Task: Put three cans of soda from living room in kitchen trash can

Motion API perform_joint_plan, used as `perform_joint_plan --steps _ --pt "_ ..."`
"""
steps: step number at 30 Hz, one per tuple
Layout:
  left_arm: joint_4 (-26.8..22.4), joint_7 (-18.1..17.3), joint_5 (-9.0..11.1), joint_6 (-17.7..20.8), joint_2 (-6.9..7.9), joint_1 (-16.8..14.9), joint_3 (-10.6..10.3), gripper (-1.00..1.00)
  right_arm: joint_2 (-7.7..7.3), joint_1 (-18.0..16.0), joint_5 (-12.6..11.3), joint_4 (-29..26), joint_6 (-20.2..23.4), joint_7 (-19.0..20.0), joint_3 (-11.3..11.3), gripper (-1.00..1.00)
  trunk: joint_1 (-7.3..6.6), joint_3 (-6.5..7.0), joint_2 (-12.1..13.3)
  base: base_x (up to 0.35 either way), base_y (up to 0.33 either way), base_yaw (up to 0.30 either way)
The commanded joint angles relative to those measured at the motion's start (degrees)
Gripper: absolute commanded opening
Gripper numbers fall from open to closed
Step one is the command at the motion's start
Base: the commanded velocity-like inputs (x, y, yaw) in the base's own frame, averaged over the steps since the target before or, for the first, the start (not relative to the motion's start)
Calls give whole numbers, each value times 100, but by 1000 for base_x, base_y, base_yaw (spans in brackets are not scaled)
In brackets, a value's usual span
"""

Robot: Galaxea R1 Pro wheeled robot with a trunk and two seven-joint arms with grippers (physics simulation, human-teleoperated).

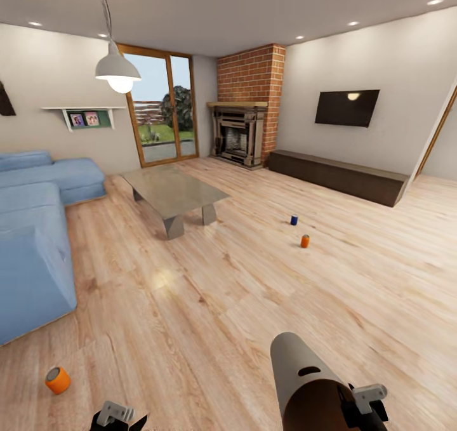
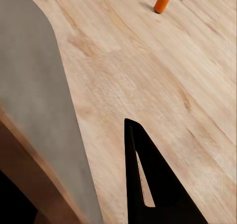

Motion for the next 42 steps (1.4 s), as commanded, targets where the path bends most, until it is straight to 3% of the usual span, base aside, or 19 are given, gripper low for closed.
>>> perform_joint_plan --steps 1,12,26,29,30,33,36,42 --pt "1 0 0 0 0 0 0 100 1 -3 4 -11 -5 55 -68 -100 0 1 0 0 0 248" --pt "-4 0 -1 -4 -9 0 0 100 3 -4 4 -11 -5 55 -68 -100 0 1 0 10 0 248" --pt "-17 -101 91 56 -3 0 78 100 36 -6 4 -8 -5 55 -68 -100 0 1 0 284 12 248" --pt "-38 -144 296 55 17 0 86 100 36 -6 4 -5 -5 55 -68 -100 0 1 0 325 68 248" --pt "-47 -202 631 54 38 0 80 100 36 -6 4 -3 -5 55 -68 -100 0 1 0 326 77 248" --pt "-43 -270 1028 53 52 0 64 100 36 -5 4 -3 -5 55 -68 -100 0 1 0 326 78 248" --pt "-31 -289 1152 47 52 0 57 100 36 -5 4 -2 -6 55 -68 -100 0 1 0 327 75 248" --pt "-16 -297 1204 44 53 0 51 100 36 -6 9 -2 -5 55 -68 -100 0 -4 0 327 72 235"
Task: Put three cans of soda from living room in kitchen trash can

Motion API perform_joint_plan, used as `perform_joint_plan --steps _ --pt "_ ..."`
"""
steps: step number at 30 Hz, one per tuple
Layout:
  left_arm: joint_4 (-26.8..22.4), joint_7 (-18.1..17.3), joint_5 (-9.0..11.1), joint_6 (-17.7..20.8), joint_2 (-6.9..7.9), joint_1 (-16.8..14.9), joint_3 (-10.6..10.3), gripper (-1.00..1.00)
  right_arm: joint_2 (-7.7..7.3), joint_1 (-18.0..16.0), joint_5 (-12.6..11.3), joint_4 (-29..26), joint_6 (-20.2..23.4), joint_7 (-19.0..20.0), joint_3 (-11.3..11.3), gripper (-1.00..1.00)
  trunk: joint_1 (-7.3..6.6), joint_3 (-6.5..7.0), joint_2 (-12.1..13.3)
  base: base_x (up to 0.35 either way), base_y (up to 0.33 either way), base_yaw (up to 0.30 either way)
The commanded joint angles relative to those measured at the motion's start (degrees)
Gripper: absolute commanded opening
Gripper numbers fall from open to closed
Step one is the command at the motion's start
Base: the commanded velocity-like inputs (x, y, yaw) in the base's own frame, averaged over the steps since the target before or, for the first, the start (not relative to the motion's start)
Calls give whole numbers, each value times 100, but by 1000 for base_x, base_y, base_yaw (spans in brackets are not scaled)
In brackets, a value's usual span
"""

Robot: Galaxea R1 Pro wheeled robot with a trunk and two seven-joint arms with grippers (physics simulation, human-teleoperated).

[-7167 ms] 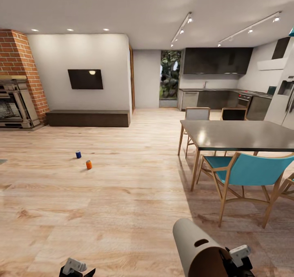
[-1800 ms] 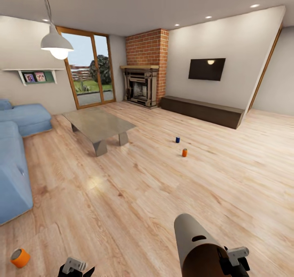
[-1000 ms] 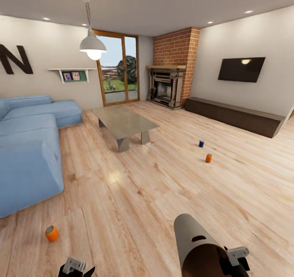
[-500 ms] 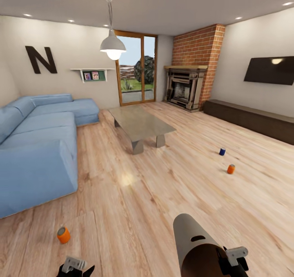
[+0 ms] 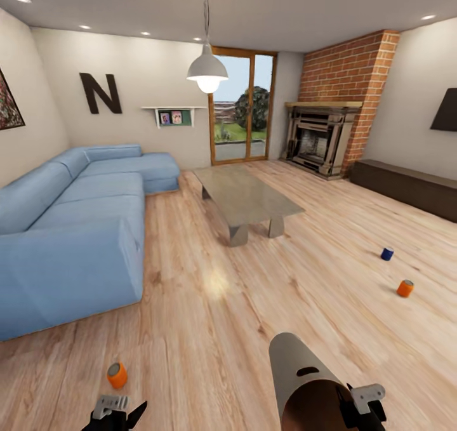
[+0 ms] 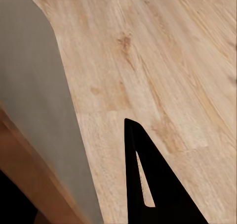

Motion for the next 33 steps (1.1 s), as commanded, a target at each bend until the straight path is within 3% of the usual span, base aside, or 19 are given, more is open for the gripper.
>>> perform_joint_plan --steps 1,6,9,18,22,26,30,31,33 --pt "2 0 2 0 0 0 -1 100 0 -2 2 -12 -5 52 -74 -100 0 -2 0 327 74 195" --pt "7 -1 7 -13 0 0 -5 100 0 -4 27 -12 -5 52 -69 -100 0 -10 0 327 75 100" --pt "9 -80 28 -110 98 58 92 100 97 -52 -13 115 52 -7 111 -100 0 -11 -1 0 0 0" --pt "9 -80 28 -300 104 58 105 100 385 -52 250 163 52 -327 505 -100 0 -11 -1 0 0 0" --pt "9 -80 28 -300 104 58 105 100 385 -52 266 163 52 -482 719 -100 0 -11 -1 0 0 0" --pt "139 -67 -83 -233 -16 57 11 100 513 17 110 102 64 -578 741 -100 0 -11 -1 147 64 0" --pt "268 -79 -215 -214 -46 54 -10 100 641 31 118 68 86 -606 866 -100 0 -11 -1 269 118 0" --pt "371 -83 -226 -212 -47 53 -11 100 1168 32 118 66 87 -41 -67 -100 0 -11 -1 285 125 0" --pt "378 -90 -232 -208 -50 53 -13 100 1185 34 119 62 89 -43 -70 -100 0 -11 -1 288 126 0"
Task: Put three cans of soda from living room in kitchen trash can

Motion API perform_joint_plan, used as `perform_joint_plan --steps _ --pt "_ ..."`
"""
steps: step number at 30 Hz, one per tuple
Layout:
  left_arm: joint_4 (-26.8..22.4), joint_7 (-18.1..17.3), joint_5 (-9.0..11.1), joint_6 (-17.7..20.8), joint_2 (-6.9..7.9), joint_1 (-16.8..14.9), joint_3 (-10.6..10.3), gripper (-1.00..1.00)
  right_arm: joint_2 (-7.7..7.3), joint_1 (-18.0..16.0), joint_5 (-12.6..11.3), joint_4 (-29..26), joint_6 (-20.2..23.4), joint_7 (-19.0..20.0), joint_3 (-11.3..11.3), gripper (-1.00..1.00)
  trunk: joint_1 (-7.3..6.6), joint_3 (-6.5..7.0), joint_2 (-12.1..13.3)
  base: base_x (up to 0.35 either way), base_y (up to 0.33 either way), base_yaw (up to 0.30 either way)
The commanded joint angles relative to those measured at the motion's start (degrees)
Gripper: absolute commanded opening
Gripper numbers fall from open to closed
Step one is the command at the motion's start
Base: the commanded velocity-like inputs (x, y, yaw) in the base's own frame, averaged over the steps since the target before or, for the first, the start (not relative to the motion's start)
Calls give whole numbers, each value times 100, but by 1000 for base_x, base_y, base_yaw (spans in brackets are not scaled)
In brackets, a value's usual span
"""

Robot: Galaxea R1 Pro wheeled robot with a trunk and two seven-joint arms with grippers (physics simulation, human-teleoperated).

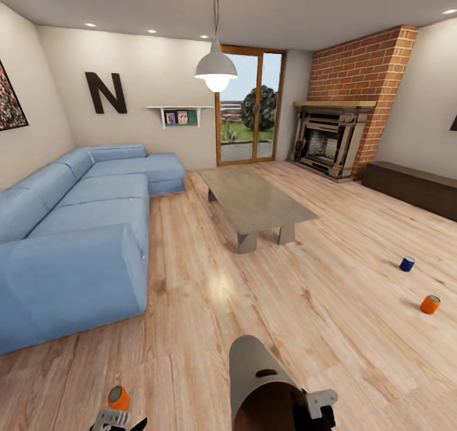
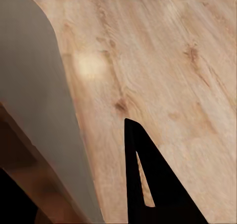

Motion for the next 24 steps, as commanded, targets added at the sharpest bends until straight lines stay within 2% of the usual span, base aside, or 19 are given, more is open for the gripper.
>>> perform_joint_plan --steps 1,21,23,24 --pt "1 -2 -1 1 0 -2 0 100 7 3 69 -22 1 62 87 -100 0 -1 0 291 128 0" --pt "-1 -145 58 -1 5 -9 68 100 -31 7 70 -29 11 60 74 -100 0 -1 0 273 146 0" --pt "-7 -145 57 1 6 -9 70 100 -99 3 70 -36 13 71 70 -100 0 -1 0 71 36 0" --pt "-8 -143 57 2 6 -9 72 100 -225 -2 67 -39 16 88 69 -100 0 -1 0 35 18 0"
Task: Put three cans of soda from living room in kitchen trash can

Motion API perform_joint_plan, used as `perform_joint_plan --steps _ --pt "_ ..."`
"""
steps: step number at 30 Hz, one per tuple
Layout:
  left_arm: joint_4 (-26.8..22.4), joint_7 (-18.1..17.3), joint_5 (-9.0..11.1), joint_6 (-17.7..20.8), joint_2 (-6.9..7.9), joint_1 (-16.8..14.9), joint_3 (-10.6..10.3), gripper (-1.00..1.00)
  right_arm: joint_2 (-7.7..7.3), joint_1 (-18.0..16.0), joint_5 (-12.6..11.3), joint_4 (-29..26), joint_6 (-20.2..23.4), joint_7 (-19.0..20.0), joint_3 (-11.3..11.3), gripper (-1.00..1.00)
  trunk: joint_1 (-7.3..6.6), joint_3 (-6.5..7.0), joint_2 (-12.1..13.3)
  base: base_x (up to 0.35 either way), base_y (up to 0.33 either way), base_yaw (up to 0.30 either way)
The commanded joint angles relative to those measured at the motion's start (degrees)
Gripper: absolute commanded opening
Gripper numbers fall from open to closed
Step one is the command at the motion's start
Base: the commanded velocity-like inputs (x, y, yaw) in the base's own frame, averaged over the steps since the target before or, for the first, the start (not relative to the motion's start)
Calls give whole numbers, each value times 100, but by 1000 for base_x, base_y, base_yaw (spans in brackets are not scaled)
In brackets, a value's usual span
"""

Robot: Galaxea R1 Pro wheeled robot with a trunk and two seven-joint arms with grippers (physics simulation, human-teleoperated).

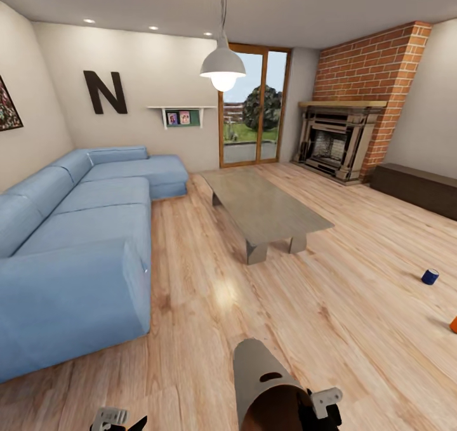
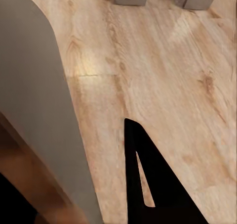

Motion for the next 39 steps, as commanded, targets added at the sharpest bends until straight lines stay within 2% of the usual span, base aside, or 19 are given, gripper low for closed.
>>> perform_joint_plan --steps 1,2,4,7,8,9,14,21,24,27,29,31,32,33,34,35,38,39 --pt "0 3 -1 1 0 0 1 100 -88 -5 -17 -16 -6 61 -183 -100 0 1 0 28 14 0" --pt "-2 4 -1 1 0 0 4 100 -167 -7 -19 -17 -4 68 -183 -100 0 1 0 23 11 0" --pt "-8 4 4 2 13 0 11 100 -493 -12 -22 -22 14 154 -181 -100 0 1 0 10 5 0" --pt "-4 10 -13 -3 8 0 4 100 -708 -9 -25 -20 17 334 -179 -100 0 1 0 3 2 0" --pt "-1 27 -27 -5 4 0 -6 100 -954 -7 -29 -24 12 546 -204 -100 0 1 0 0 0 0" --pt "3 39 -31 -5 2 0 -9 100 -1064 -6 -32 -24 14 652 -317 -100 0 1 0 0 0 0" --pt "6 53 -41 -6 0 0 -14 100 -1252 -1 -37 -37 2 759 -580 -100 0 1 0 0 0 0" --pt "3 60 -39 -12 0 0 -20 100 -1316 -10 -41 -44 0 822 -638 -100 0 1 0 0 0 0" --pt "3 48 -37 -14 5 0 -15 100 -1405 -20 -116 -45 8 1124 -665 -100 0 1 0 0 0 0" --pt "6 50 -40 -15 6 0 -17 100 -1548 -40 -587 -46 68 1909 -835 -100 0 1 0 0 0 0" --pt "6 56 -42 -15 4 0 -19 100 -1611 -67 -772 -50 209 2257 -867 -100 0 1 0 0 0 0" --pt "6 64 -44 -15 2 0 -20 100 -1697 -254 -1100 -130 948 2809 -900 -100 0 1 0 0 0 0" --pt "6 64 -44 -15 1 0 -20 100 -1711 -309 -1160 -183 1211 2895 -904 -100 0 1 0 0 0 0" --pt "10 68 -44 -15 1 0 -25 100 -1730 -421 -1273 -464 2030 3054 -913 -100 0 1 0 0 0 0" --pt "11 69 -45 -15 -1 0 -28 100 -1729 -440 -1297 -605 2277 3085 -913 -100 0 1 0 0 0 0" --pt "12 71 -45 -15 -4 0 -32 100 -1722 -465 -1328 -973 2711 3129 -905 -100 0 1 0 0 0 0" --pt "12 72 -45 -15 -6 0 -39 100 -1712 -483 -1340 -1671 3306 3167 -891 -100 0 1 0 0 0 0" --pt "10 73 -45 -17 -7 0 -42 100 -1707 -487 -1343 -2209 3823 3179 -881 -100 0 1 0 0 0 0"
